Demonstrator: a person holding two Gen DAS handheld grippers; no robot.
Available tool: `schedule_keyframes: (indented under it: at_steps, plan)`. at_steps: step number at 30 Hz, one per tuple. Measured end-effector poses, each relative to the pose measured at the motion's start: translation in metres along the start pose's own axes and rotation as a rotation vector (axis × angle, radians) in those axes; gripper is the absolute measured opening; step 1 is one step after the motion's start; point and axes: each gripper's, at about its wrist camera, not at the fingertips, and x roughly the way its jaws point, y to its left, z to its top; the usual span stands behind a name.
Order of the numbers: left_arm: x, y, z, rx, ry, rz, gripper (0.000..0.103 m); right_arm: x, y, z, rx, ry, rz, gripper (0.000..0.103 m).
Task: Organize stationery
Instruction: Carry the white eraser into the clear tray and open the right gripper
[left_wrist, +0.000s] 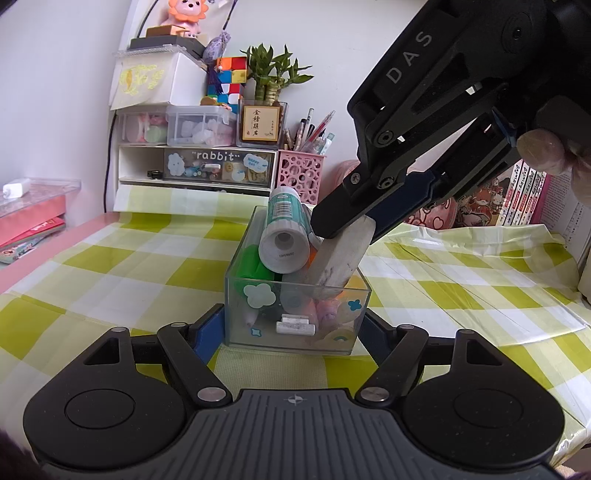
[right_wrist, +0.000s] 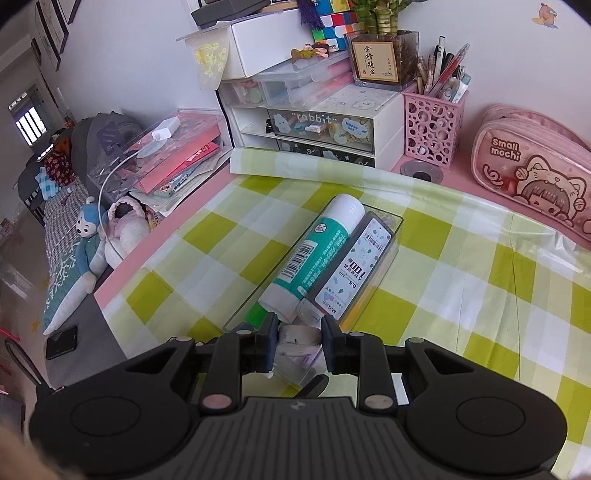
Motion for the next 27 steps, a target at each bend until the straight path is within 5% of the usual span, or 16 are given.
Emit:
schedule_keyframes:
  at_steps: [22,27]
  plan:
    - [0.001,-0.001,0.000,0.008,0.007,0.000,0.074,0.008,0.023,-0.003,-0.080,-0.050,-0.121,0.026]
    - [0.000,0.000,0.003,0.013,0.028,-0.009,0.075,0.002,0.018,-0.011,-0.067,-0.081,-0.114,0.045]
